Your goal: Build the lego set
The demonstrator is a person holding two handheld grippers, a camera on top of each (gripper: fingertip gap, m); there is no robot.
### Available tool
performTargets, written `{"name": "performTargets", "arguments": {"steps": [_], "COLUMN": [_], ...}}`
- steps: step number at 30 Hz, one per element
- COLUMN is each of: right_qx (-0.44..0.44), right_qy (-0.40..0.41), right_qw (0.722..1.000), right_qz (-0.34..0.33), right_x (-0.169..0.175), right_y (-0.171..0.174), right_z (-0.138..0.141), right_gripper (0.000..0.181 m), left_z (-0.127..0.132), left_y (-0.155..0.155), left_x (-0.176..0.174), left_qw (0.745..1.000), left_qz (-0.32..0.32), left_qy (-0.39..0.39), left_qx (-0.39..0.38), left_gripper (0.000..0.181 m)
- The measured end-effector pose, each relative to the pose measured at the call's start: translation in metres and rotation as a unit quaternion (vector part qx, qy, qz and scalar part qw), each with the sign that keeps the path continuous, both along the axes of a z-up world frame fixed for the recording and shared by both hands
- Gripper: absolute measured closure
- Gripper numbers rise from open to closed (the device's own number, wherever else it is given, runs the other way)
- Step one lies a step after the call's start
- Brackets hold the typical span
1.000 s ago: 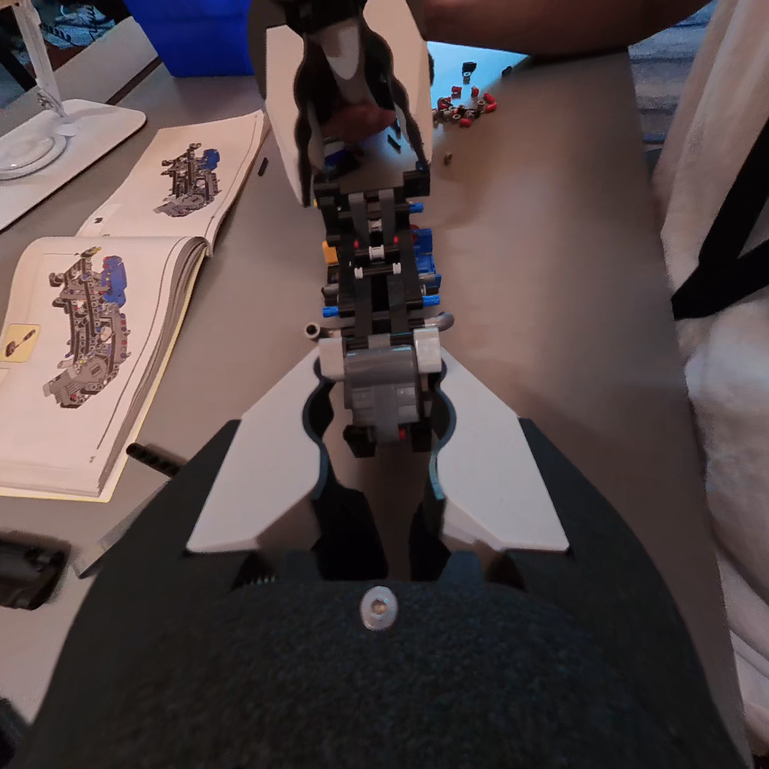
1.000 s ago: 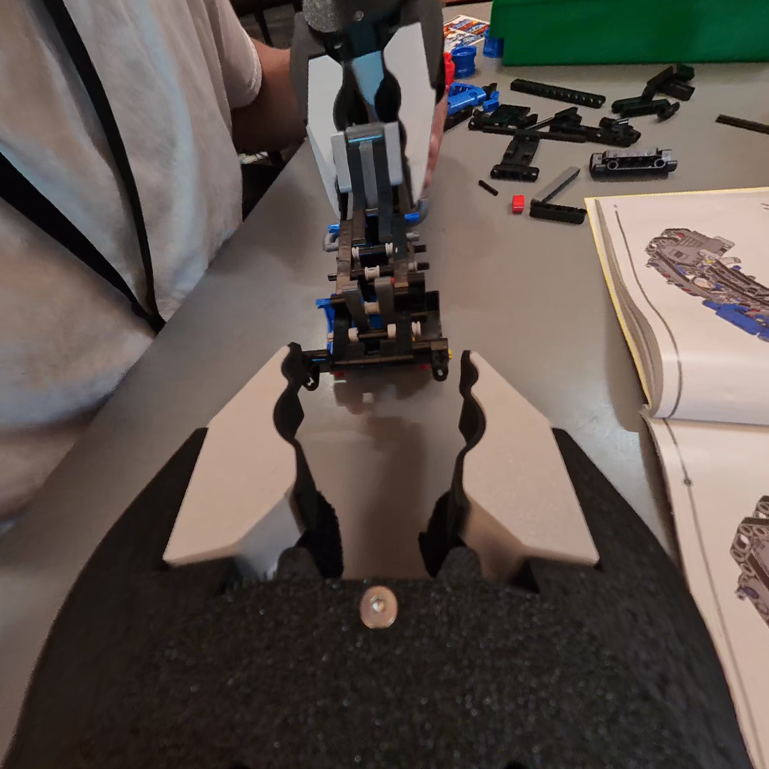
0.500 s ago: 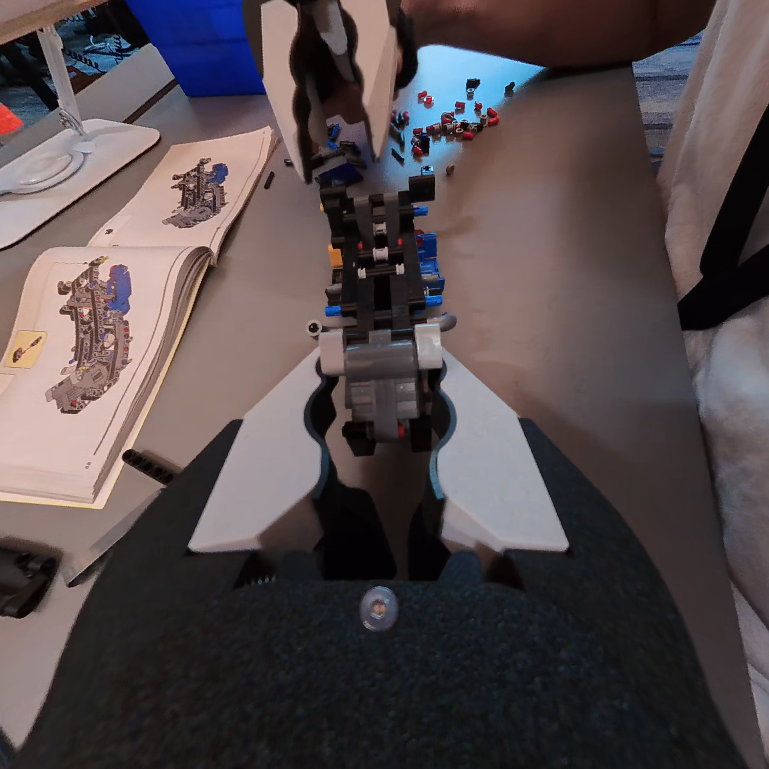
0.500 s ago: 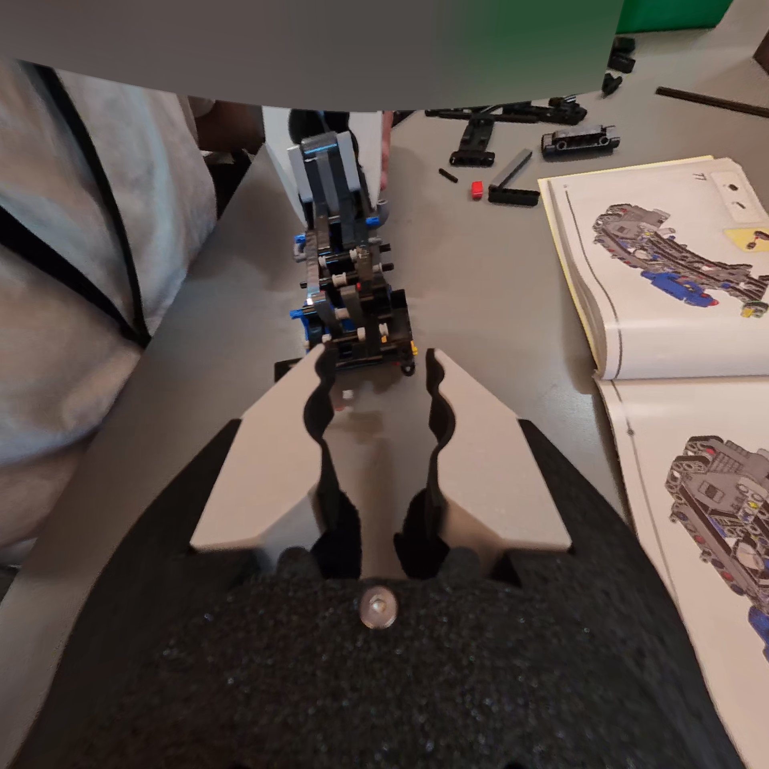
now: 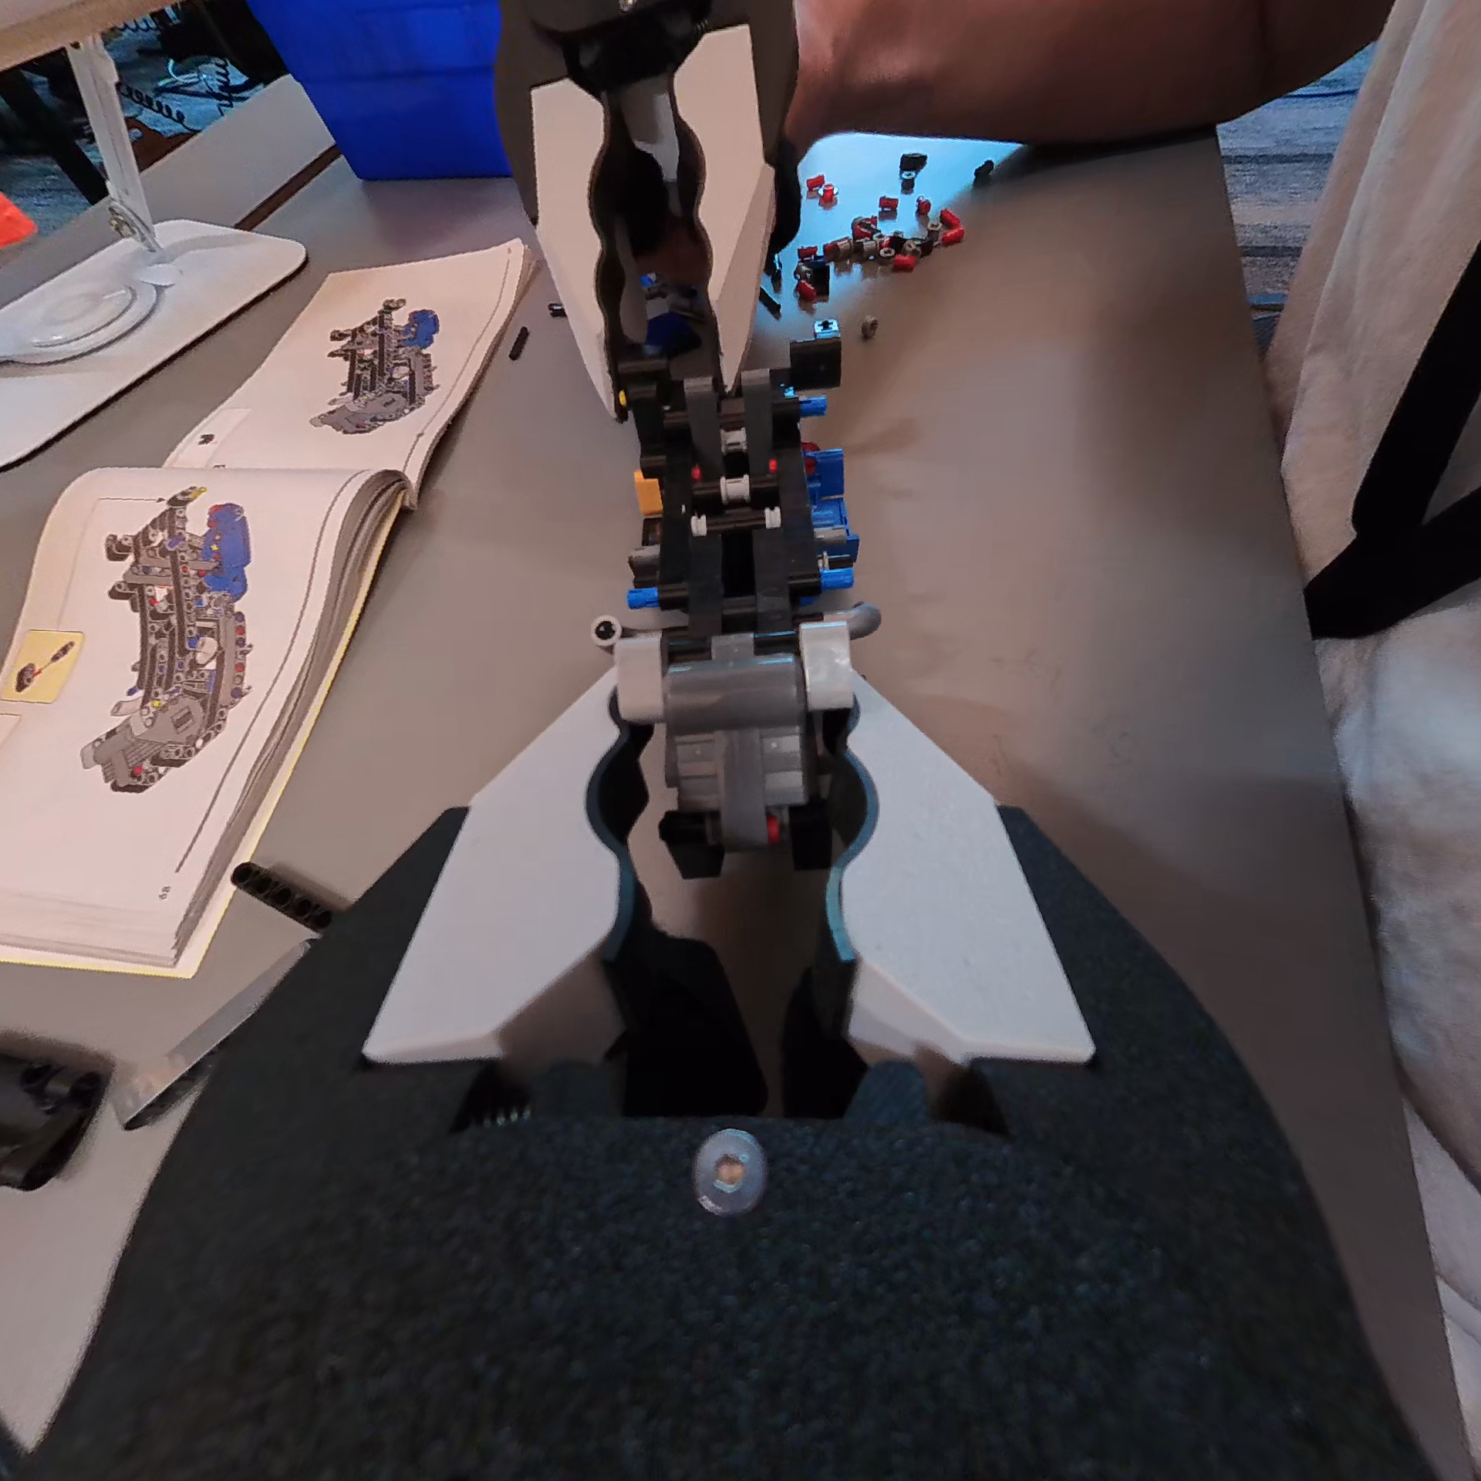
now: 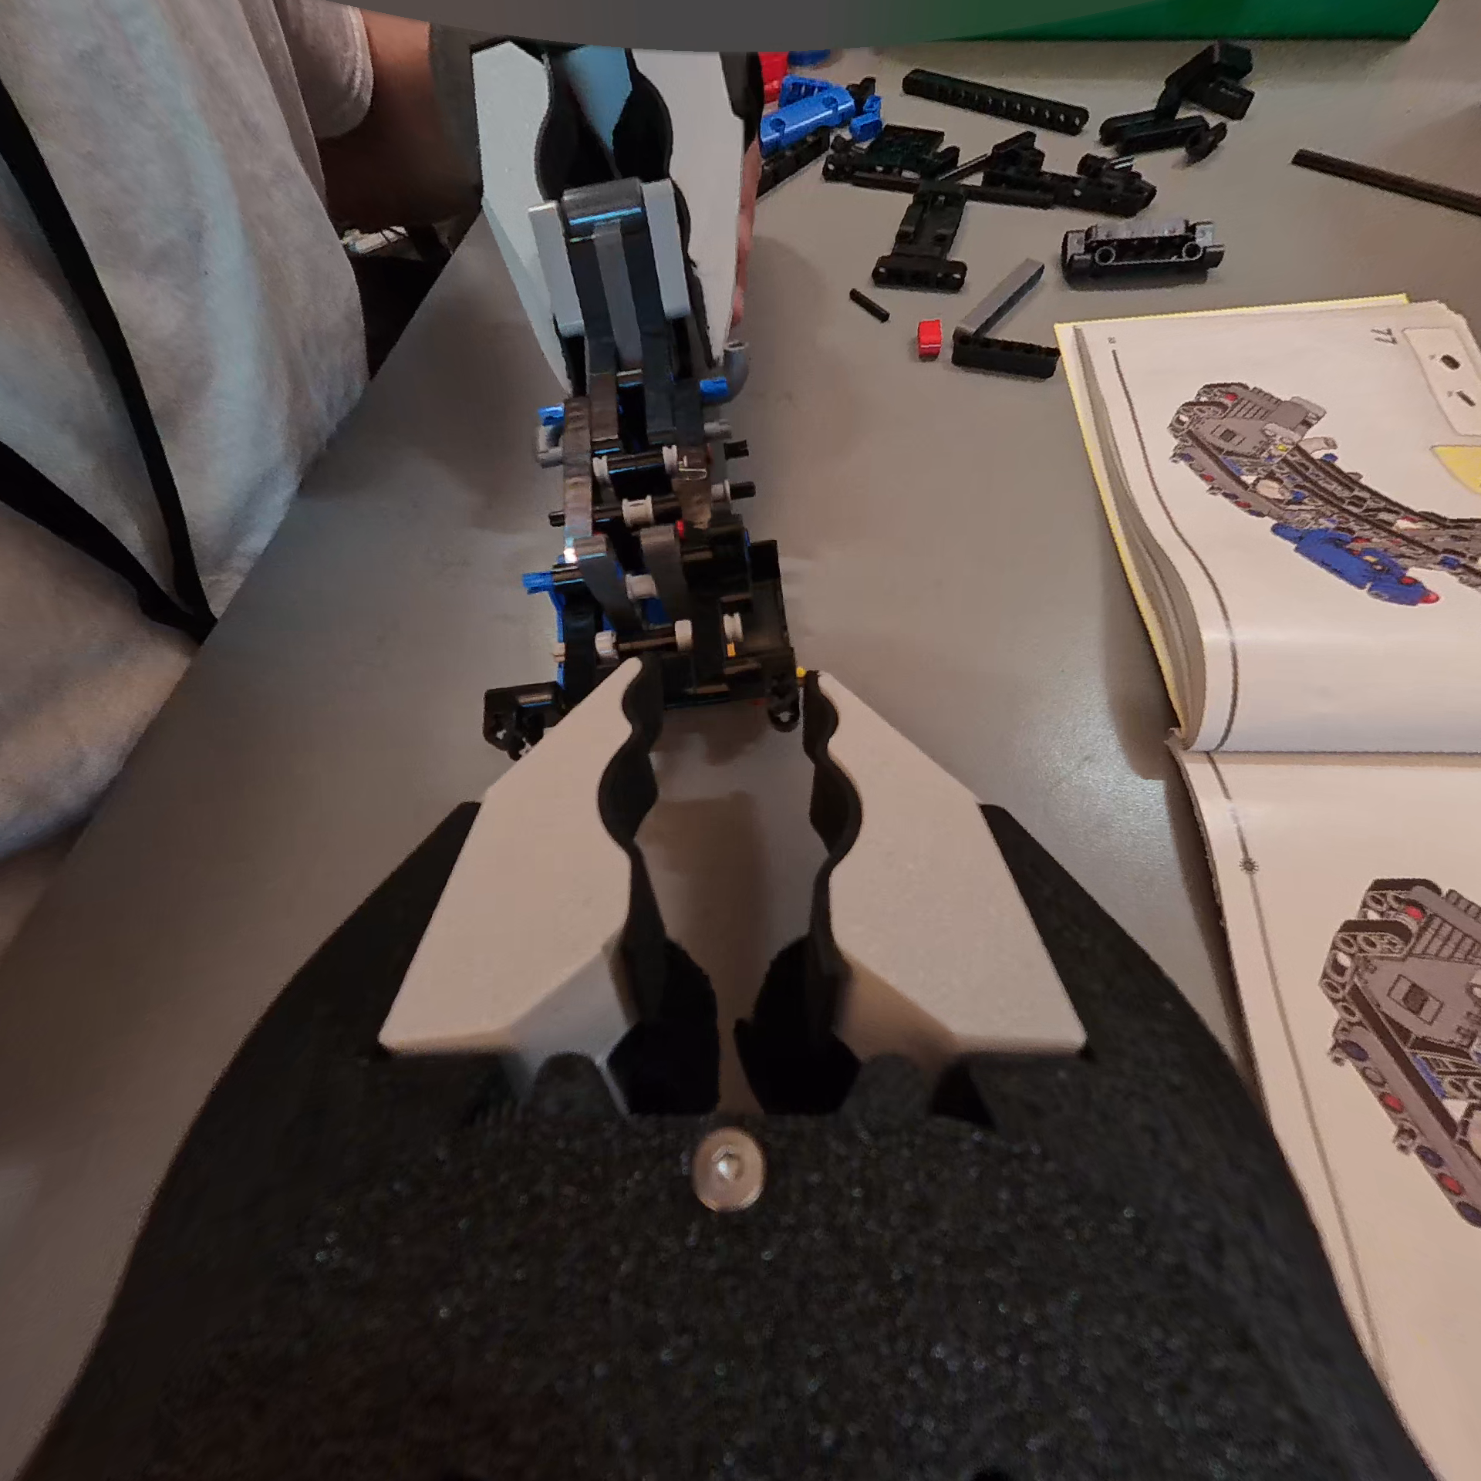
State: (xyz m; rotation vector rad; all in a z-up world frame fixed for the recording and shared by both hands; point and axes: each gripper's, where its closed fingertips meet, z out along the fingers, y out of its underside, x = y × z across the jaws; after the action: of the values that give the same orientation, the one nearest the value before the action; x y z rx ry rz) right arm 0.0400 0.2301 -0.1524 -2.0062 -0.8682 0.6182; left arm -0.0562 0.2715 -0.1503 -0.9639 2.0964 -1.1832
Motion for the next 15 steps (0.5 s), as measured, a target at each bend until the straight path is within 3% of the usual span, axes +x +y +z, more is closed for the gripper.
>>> {"name": "performTargets", "arguments": {"steps": [15], "right_qx": [0.031], "right_qy": [-0.03], "right_qw": [0.999], "right_qz": [-0.008], "right_x": [0.0016], "right_y": [0.0043], "right_z": [0.0015], "right_gripper": [0.147], "left_z": [0.0001], "left_y": [0.0031], "left_x": [0.0016], "left_qw": [1.0], "left_qz": [0.007], "left_qy": [-0.006], "left_qx": [0.006], "left_gripper": [0.141]}}
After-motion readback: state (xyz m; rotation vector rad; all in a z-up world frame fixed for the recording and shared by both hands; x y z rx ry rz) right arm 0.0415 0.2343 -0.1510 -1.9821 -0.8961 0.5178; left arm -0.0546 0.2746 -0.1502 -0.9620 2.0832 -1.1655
